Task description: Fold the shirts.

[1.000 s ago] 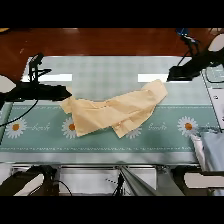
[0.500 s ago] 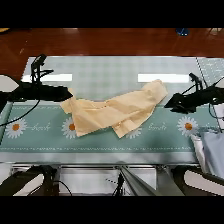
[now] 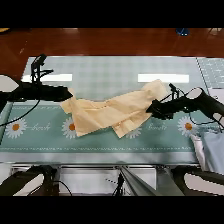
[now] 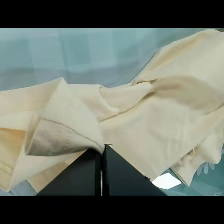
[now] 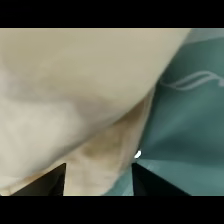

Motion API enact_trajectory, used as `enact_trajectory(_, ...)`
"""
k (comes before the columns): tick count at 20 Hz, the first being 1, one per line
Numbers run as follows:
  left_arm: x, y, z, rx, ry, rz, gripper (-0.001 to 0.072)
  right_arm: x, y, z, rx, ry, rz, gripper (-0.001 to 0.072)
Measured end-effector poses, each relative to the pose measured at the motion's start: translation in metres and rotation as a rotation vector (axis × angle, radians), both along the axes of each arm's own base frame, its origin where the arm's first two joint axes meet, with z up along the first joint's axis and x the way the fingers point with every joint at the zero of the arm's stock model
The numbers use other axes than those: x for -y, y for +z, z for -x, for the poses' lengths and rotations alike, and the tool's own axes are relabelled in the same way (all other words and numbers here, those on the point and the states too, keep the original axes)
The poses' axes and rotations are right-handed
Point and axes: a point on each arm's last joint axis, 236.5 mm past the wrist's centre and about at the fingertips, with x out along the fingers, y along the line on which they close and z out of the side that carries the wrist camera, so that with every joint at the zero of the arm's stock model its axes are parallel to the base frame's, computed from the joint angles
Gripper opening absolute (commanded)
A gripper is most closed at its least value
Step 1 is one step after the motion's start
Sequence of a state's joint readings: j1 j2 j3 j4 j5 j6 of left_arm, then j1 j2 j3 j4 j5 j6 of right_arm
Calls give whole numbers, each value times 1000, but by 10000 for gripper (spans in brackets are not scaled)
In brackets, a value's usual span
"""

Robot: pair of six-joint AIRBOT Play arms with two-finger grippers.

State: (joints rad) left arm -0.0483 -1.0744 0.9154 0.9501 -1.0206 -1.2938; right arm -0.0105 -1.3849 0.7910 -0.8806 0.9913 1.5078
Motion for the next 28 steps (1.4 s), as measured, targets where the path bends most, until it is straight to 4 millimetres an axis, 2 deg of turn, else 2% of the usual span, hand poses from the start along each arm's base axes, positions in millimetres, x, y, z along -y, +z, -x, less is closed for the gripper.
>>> enact_trajectory(3, 0, 1, 0, 3, 0, 0, 23, -14, -10, 2, -13, 7, 9, 34)
enact_trajectory(6, -1, 5, -3, 25, -6, -6, 23, -21, -6, -7, 27, 5, 6, 33)
enact_trajectory(8, -6, 21, -11, 69, 2, -8, 23, -24, 21, -23, 105, 16, -21, 33)
enact_trajectory(10, -15, 53, -24, 156, 27, -9, 23, -22, 68, -39, 214, 53, -45, 33)
enact_trajectory(11, -20, 74, -29, 207, 39, -9, 23, -19, 99, -50, 291, 59, -55, 33)
enact_trajectory(13, -32, 132, -38, 348, 72, -14, 23, -4, 180, -68, 490, 59, -46, 33)
enact_trajectory(15, -44, 205, -36, 519, 99, -23, 23, 16, 267, -75, 708, 30, -14, 33)
enact_trajectory(17, -50, 277, -22, 691, 118, -34, 23, 34, 356, -66, 931, -15, 32, 33)
enact_trajectory(19, -52, 350, 7, 869, 131, -45, 23, 47, 430, -42, 1112, -49, 81, 32)
enact_trajectory(21, -50, 407, 43, 1015, 132, -54, 23, 56, 490, -12, 1264, -85, 133, 33)
enact_trajectory(22, -48, 431, 64, 1082, 130, -59, 22, 59, 512, 2, 1320, -98, 159, 33)
enact_trajectory(24, -43, 458, 102, 1157, 120, -72, 22, 61, 547, 33, 1411, -120, 209, 33)
enact_trajectory(26, -38, 468, 137, 1181, 108, -79, 22, 59, 566, 60, 1455, -123, 259, 32)
enact_trajectory(28, -37, 463, 164, 1160, 106, -102, 23, 58, 579, 83, 1486, -123, 313, 32)
